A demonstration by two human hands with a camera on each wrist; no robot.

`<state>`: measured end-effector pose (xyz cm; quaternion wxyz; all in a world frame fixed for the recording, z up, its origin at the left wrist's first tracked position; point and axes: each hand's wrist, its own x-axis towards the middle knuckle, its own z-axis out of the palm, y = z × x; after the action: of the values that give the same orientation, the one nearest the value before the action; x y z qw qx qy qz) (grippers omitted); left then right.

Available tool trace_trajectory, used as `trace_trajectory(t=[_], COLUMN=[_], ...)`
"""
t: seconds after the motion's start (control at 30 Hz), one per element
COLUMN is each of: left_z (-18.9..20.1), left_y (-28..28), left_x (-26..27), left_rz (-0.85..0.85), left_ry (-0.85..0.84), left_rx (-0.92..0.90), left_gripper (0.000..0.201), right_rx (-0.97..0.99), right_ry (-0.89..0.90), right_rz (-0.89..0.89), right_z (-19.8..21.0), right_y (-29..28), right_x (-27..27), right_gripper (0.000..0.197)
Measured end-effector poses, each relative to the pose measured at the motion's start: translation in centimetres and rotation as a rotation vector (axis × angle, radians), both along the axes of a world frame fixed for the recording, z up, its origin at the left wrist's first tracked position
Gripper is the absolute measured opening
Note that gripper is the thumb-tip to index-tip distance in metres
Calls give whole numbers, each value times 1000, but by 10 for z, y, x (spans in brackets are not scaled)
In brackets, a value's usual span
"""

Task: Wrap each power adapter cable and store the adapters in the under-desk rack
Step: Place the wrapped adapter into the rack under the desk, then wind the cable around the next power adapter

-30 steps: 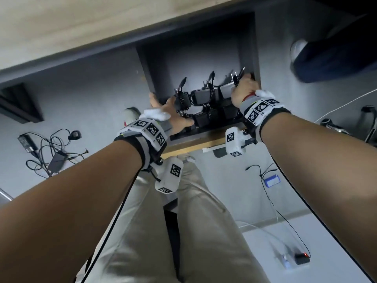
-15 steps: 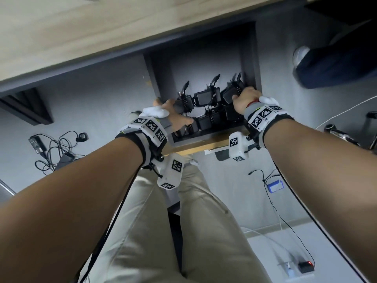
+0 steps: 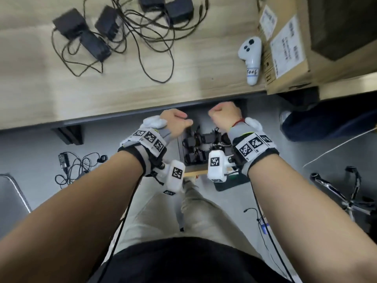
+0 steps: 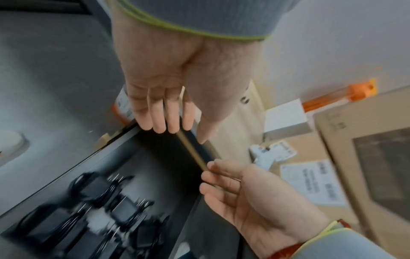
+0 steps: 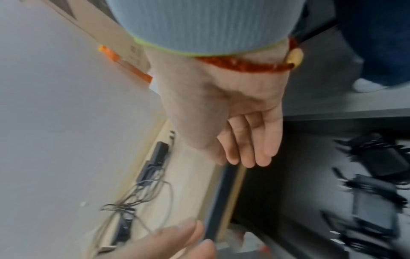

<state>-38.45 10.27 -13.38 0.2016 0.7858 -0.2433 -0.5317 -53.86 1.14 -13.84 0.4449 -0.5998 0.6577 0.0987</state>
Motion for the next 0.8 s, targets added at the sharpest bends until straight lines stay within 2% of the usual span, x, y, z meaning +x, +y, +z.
trace_trajectory(t=[0.1,0.17,0.23,0.3,0.43,0.53,0.63,0.8], left_z=[33,64,73,83,85,78,64,40], left_y=[-9,-11,-18,-24,-35,-45,-52,-66], left_x=[25,63,84,115,170,222,256,308], left_rz=[75,137,175,212,284,265,252,64], left_ry=[-14,-55,-82,-115,-172,-245,-225,-156], left_rx=[-71,-115,-138,-147,-135,-88,-49,69], left_gripper=[15,13,11,12,19,16,17,29], right_rx=[-39,-64,-61,-74,-96,-127,-137,-115], right_ry=[-108,-157,-226,-249,-284,-282,-289,-266], right_rz=[16,55,70,97,116,128,140,238], right_z=[27,41,46,74,92,92,90,73], right_y=[-14,-26,-38,-40,-45,-52,-55,-60], right_x=[35,73,93,125,173,221,256,336], right_gripper=[29,26,23,21,21,21,21,19])
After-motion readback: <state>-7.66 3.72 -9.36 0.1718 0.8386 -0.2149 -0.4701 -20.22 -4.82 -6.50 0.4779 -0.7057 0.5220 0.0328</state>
